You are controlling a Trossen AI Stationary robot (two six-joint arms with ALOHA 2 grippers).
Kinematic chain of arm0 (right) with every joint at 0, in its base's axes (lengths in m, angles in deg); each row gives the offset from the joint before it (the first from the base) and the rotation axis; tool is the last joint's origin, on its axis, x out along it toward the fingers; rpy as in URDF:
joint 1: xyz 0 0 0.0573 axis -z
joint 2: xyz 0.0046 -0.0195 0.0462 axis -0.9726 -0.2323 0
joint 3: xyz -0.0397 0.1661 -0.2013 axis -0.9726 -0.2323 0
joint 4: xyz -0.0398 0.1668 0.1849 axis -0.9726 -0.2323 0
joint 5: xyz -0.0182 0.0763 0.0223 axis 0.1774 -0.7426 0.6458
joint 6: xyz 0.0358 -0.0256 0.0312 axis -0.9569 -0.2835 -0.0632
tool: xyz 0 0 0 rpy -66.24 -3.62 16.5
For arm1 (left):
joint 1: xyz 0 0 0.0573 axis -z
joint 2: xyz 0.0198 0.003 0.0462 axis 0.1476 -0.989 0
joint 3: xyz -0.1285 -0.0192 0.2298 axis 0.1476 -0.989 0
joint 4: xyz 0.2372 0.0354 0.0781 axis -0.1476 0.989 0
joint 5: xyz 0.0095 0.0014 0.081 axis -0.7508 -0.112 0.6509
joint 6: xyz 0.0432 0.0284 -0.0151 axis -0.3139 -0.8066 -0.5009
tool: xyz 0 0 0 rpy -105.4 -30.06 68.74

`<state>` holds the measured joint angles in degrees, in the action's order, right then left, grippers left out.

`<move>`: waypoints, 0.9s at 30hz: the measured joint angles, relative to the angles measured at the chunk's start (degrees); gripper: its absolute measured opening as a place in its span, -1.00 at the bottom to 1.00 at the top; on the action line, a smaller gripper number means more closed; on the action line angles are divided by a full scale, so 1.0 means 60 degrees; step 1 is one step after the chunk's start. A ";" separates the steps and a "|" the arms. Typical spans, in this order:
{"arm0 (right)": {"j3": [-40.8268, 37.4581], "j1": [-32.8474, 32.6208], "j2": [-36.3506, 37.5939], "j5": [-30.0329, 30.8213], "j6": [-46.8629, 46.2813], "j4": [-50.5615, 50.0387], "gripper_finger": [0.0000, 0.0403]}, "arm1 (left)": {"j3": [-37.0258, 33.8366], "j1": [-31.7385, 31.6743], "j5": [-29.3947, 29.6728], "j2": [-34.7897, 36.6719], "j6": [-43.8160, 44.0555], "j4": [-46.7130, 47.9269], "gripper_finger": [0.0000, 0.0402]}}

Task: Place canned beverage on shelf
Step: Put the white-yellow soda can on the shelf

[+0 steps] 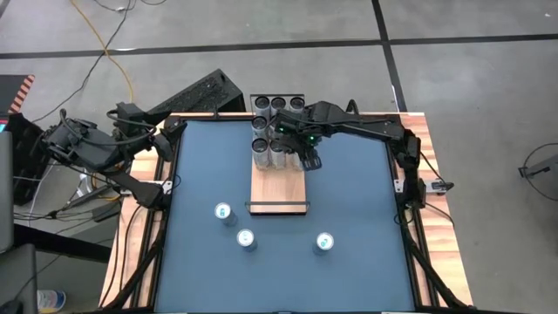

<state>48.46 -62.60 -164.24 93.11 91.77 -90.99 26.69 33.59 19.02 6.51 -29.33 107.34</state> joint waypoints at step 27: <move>-0.0011 0.0052 -0.0018 0.0415 -0.2350 0.0475 0.22 | 0.0002 -0.0001 0.0021 -0.0004 0.0097 0.0002 0.54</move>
<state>48.39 -62.28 -164.35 95.60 77.67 -88.14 26.70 33.58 19.15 6.49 -28.75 107.35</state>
